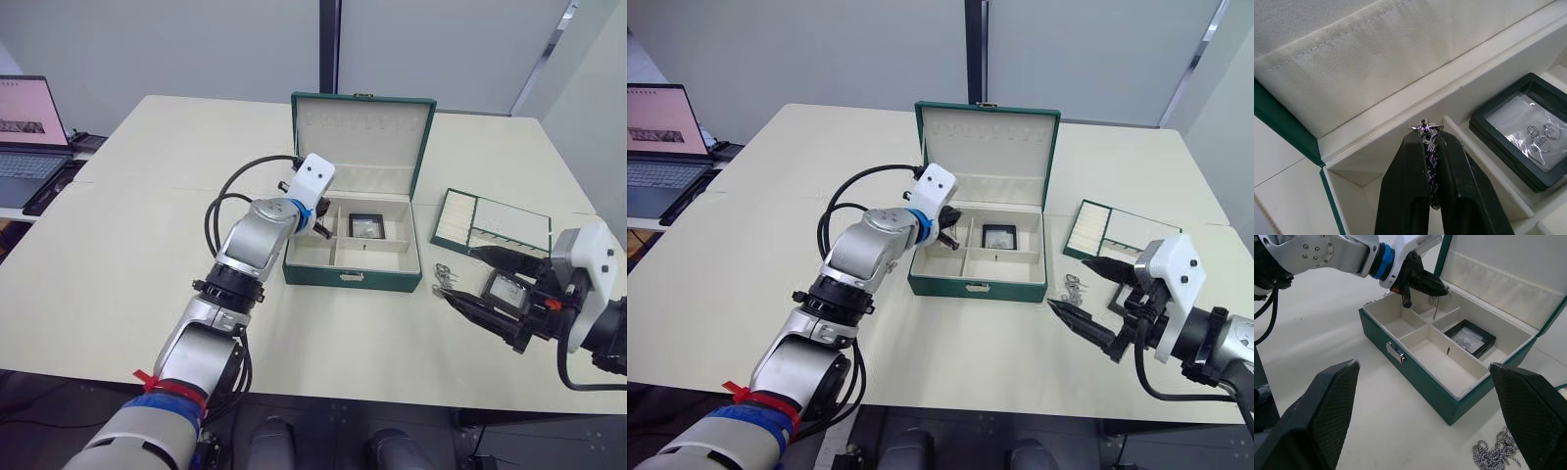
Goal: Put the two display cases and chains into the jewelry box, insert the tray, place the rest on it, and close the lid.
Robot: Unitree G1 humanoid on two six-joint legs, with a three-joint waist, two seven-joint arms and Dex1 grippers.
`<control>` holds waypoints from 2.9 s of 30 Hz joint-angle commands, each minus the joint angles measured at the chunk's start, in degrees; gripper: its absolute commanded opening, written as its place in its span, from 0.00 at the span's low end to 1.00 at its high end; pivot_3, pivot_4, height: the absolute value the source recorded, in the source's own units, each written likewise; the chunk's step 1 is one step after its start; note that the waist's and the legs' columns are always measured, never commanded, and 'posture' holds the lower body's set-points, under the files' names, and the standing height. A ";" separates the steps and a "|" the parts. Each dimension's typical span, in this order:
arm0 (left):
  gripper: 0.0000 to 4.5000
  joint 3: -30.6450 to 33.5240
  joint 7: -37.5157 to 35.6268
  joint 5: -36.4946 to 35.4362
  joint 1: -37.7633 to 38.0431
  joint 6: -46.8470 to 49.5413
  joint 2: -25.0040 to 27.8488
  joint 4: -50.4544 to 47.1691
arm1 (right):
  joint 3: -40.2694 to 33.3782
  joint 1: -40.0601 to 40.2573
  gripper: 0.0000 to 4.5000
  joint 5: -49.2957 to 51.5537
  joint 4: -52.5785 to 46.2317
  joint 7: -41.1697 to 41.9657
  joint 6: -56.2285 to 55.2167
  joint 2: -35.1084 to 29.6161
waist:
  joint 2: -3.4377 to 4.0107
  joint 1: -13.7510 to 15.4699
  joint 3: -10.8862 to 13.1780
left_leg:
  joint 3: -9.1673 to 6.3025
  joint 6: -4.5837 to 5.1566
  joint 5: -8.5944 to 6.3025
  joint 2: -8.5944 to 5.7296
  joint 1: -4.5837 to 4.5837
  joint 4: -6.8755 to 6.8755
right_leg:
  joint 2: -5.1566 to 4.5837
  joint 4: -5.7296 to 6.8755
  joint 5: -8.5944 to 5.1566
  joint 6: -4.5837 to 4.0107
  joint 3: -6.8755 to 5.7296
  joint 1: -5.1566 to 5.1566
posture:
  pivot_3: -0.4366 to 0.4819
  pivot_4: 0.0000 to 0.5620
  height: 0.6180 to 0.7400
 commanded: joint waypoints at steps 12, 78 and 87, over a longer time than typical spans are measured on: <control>0.00 0.44 -0.57 2.36 -1.09 0.40 -0.06 -3.07 | 0.16 -1.54 1.00 1.42 -0.74 -1.84 -1.22 -0.65 | 0.00 0.00 0.00 | 0.00 0.00 0.00 0.01 0.00 0.00 | 0.00 0.00 0.00 0.00 -0.01 0.00 | 0.48 0.27 1.00; 0.99 39.46 -42.93 -32.70 57.39 -11.80 29.51 -48.78 | 5.27 17.50 1.00 -8.77 -5.32 10.52 -6.32 4.85 | 0.11 -0.45 -0.06 | -0.03 0.18 -0.12 0.14 0.33 -0.03 | 0.00 -0.04 -0.01 -0.01 -0.07 0.26 | 0.48 0.27 1.00; 0.99 45.96 -50.49 -32.62 68.02 -20.87 33.33 -41.65 | -1.59 21.51 1.00 -2.45 -4.42 15.11 -4.03 1.78 | 0.04 -0.65 -0.10 | -0.03 0.22 -0.14 0.13 0.33 -0.05 | 0.00 -0.04 -0.02 -0.02 -0.06 0.23 | 0.48 0.27 1.00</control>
